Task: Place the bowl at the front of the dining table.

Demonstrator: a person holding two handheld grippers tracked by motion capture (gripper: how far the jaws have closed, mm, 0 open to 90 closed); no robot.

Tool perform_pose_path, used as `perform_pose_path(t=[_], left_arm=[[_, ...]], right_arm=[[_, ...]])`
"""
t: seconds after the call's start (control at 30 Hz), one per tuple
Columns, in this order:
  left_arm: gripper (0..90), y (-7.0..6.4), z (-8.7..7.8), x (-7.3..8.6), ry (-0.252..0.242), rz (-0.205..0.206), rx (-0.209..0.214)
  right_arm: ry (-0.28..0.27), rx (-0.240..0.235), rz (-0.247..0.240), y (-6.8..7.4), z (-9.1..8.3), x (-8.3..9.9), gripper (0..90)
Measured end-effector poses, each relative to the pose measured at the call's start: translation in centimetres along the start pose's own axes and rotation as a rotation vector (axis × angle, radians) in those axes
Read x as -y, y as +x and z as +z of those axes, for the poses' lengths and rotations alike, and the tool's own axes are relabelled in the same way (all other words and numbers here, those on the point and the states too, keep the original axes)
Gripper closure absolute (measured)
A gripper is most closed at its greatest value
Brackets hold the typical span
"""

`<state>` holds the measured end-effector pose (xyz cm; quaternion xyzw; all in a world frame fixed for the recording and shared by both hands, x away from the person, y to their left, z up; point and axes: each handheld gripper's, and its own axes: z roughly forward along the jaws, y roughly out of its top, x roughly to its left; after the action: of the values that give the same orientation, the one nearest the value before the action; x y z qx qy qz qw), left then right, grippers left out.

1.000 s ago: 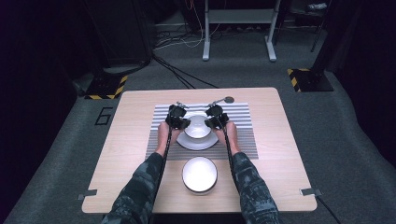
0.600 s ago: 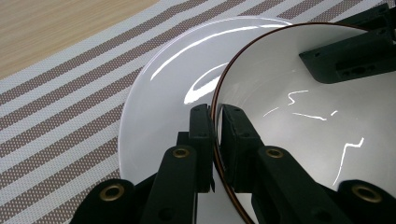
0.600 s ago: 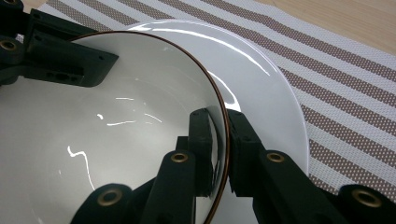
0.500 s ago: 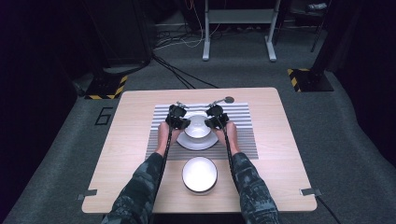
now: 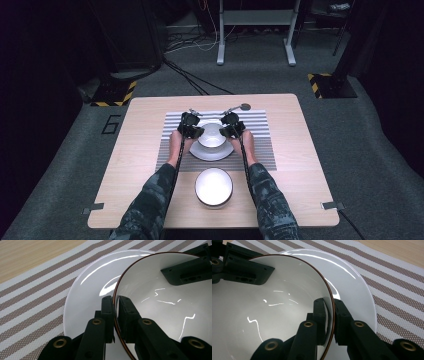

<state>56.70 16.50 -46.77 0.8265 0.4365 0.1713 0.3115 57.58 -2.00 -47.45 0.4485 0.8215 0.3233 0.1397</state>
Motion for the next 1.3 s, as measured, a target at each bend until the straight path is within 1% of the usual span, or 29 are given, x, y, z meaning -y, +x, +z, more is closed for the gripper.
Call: perform_pose_path(t=[0.2,0.33,0.43,0.6,0.67,0.7,0.73,0.77,0.8,0.83,0.87,0.9,0.93,0.97,1.0,1.03,1.07,1.1,1.13,1.2,1.3], left_arm=[[82.7,0.1,0.1,-0.1,-0.001,0.002,-0.006],[82.7,0.1,0.2,-0.1,-0.007,-0.004,-0.009],[82.6,0.1,0.2,-0.1,-0.006,-0.002,-0.011],[82.5,0.1,0.2,-0.1,-0.006,-0.002,-0.011],[81.1,0.3,0.1,0.0,-0.009,-0.007,0.004],[79.9,0.3,0.1,0.0,-0.009,-0.007,0.004],[79.9,0.4,0.2,0.0,-0.011,-0.012,0.004],[76.8,0.6,0.1,0.0,-0.016,-0.020,0.009],[75.6,0.6,0.1,0.1,-0.017,-0.022,0.011],[71.9,0.7,-0.1,0.1,-0.017,-0.028,0.010],[66.8,0.8,-0.1,0.1,-0.025,-0.035,0.011],[61.3,0.9,-0.3,0.1,-0.022,-0.045,0.009],[55.6,1.0,-0.3,0.1,-0.025,-0.045,0.009],[49.6,1.1,-0.5,0.1,-0.026,-0.053,0.010],[43.6,1.2,-0.6,0.1,-0.029,-0.056,0.007],[39.7,1.3,-0.8,0.2,-0.034,-0.060,0.014],[35.4,1.4,-0.9,0.2,-0.035,-0.066,0.017],[31.8,1.4,-1.1,0.2,-0.032,-0.068,0.020],[28.5,1.5,-1.3,0.3,-0.035,-0.072,0.026],[22.5,1.5,-1.7,0.3,-0.036,-0.070,0.023],[16.0,1.5,-2.4,0.4,-0.038,-0.068,0.031]], right_arm=[[0.000,0.003,0.002,-0.1,0.1,-0.1,82.1],[-0.004,0.007,0.005,-0.1,0.2,-0.2,82.0],[-0.008,-0.004,0.006,-0.3,0.3,-0.2,82.0],[-0.010,-0.007,0.010,-0.3,0.3,-0.2,81.7],[-0.010,-0.009,0.009,-0.3,0.3,-0.2,81.3],[-0.010,-0.009,0.009,-0.3,0.3,-0.2,81.3],[-0.010,-0.007,0.017,-0.4,0.3,-0.2,77.7],[-0.002,-0.017,0.036,-0.6,0.4,-0.2,70.6],[0.001,-0.021,0.033,-0.6,0.4,-0.1,66.0],[0.002,-0.025,0.039,-0.7,0.4,-0.1,56.5],[0.005,-0.028,0.042,-0.7,0.3,-0.1,47.7],[0.006,-0.025,0.042,-0.8,0.1,-0.1,43.0],[-0.002,-0.017,0.047,-0.7,-0.1,-0.1,36.2],[-0.007,-0.020,0.042,-0.8,-0.3,-0.2,32.0],[-0.012,-0.015,0.045,-0.9,-0.7,-0.2,28.1],[-0.020,-0.009,0.047,-0.9,-1.0,-0.2,25.3],[-0.030,-0.012,0.047,-1.0,-1.3,-0.2,21.9],[-0.028,-0.017,0.048,-1.0,-1.7,-0.3,18.6],[-0.026,-0.016,0.046,-1.1,-2.0,-0.3,16.0],[-0.035,-0.029,0.042,-1.2,-2.6,-0.1,12.7],[-0.045,-0.043,0.041,-1.5,-3.6,0.4,8.3]])
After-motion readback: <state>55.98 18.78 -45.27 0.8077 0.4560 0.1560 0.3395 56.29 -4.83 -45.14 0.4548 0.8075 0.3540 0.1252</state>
